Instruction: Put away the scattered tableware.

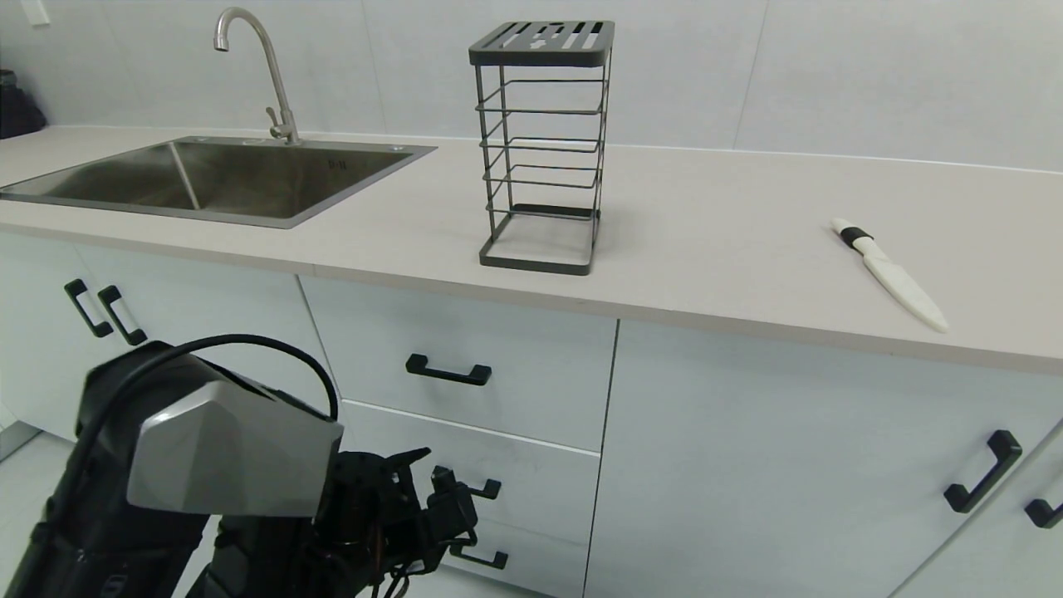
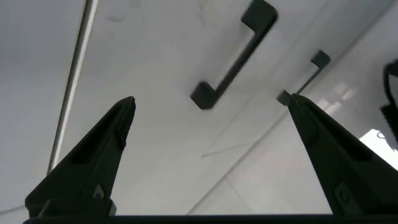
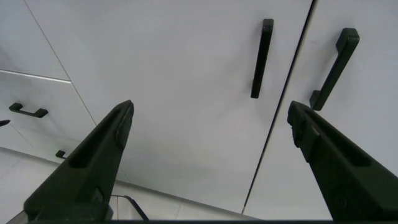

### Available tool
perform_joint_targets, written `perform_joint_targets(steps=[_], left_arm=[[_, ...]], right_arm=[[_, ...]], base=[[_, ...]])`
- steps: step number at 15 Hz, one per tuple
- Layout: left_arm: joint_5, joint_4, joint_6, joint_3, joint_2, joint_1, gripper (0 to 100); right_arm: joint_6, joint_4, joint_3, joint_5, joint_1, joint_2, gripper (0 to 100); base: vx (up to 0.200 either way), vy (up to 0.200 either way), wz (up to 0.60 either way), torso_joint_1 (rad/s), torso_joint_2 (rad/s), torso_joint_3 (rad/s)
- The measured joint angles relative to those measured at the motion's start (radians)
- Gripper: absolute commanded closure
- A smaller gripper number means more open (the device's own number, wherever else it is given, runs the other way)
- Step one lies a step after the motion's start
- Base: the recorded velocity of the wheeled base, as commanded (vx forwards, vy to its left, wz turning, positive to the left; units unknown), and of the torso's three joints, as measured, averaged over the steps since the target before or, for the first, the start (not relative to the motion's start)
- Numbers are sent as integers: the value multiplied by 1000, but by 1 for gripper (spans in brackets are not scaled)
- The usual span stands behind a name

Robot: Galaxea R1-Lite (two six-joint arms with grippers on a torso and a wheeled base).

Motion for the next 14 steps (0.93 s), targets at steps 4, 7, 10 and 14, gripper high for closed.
perform_joint_targets(steps=[4,7,10,14], left_arm=[[12,1,-3,180,-228,-40,0],[16,17,-12,227,-468,-48,0],[17,91,-81,241,-686,0,0],[49,149,-327,244,-820,151,0]], right_arm=[[0,0,0,0,0,0,0],[0,0,0,0,0,0,0],[0,0,0,0,0,0,0],[0,0,0,0,0,0,0]], base=[[0,0,0,0,0,0],[0,0,0,0,0,0],[0,0,0,0,0,0],[0,0,0,0,0,0]])
